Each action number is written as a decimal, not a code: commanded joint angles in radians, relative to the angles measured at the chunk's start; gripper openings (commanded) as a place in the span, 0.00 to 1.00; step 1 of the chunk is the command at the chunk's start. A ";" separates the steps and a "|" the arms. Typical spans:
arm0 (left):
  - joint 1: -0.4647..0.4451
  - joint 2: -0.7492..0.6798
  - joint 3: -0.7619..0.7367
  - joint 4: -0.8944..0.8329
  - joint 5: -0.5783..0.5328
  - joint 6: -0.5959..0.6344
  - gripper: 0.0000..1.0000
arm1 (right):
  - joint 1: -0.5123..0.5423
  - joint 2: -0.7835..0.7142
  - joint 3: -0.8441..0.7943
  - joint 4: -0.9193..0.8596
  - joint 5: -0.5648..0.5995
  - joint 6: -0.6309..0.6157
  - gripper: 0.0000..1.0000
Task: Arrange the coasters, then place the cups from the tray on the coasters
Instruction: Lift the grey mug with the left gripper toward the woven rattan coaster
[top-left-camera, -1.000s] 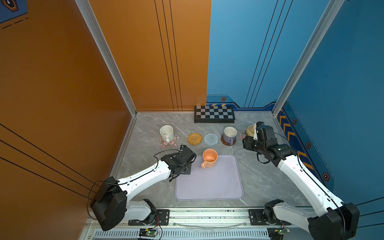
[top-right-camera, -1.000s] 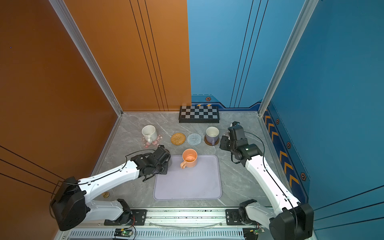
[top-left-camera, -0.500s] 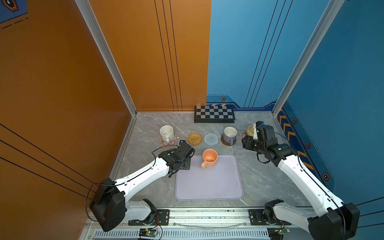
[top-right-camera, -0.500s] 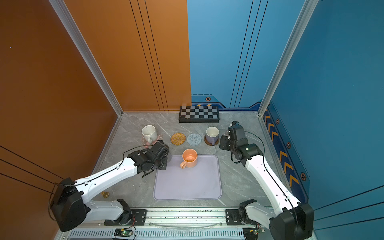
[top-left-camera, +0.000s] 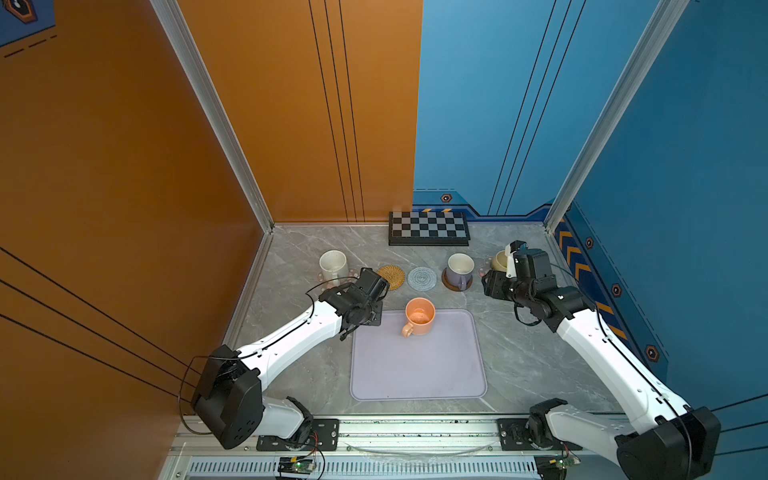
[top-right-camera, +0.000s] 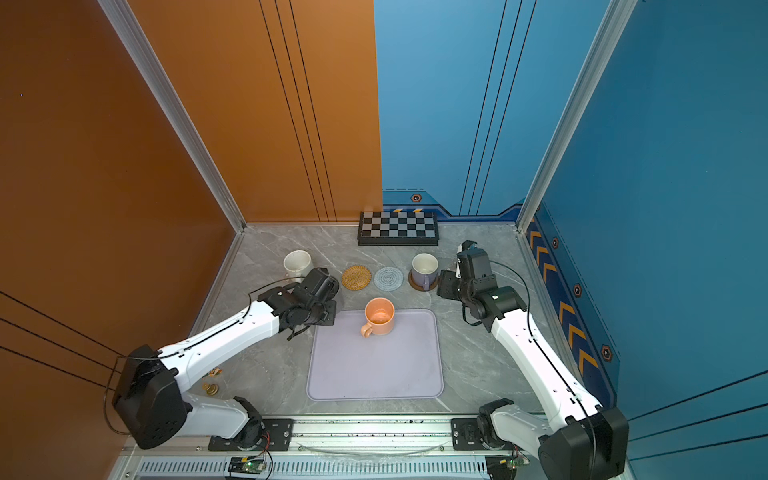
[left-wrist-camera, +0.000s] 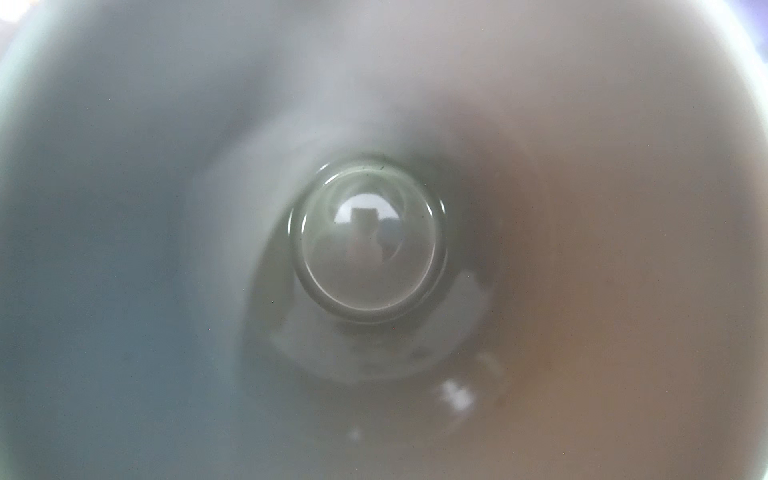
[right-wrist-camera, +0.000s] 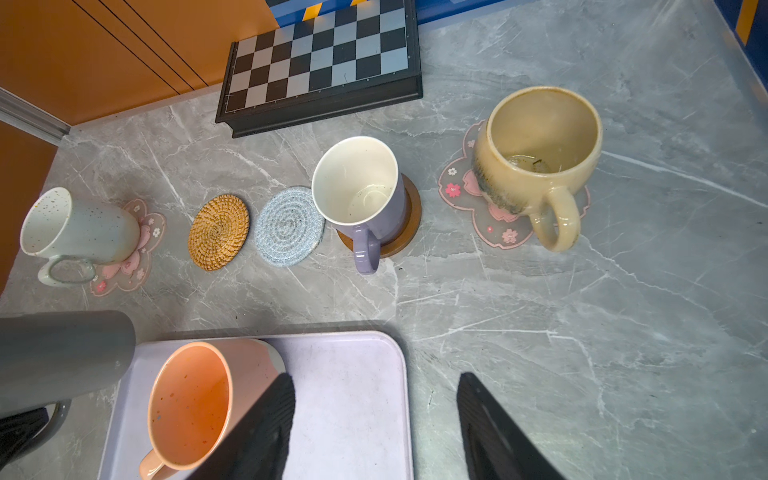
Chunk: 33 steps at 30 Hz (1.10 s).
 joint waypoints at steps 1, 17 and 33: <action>0.016 0.011 0.066 0.041 0.010 0.037 0.00 | -0.011 0.007 0.032 -0.037 -0.008 -0.022 0.65; 0.039 0.168 0.197 0.059 0.036 0.051 0.00 | -0.029 0.021 0.040 -0.061 -0.031 -0.068 0.69; 0.046 0.286 0.331 0.057 0.039 0.026 0.00 | -0.083 0.037 0.057 -0.073 -0.061 -0.124 0.70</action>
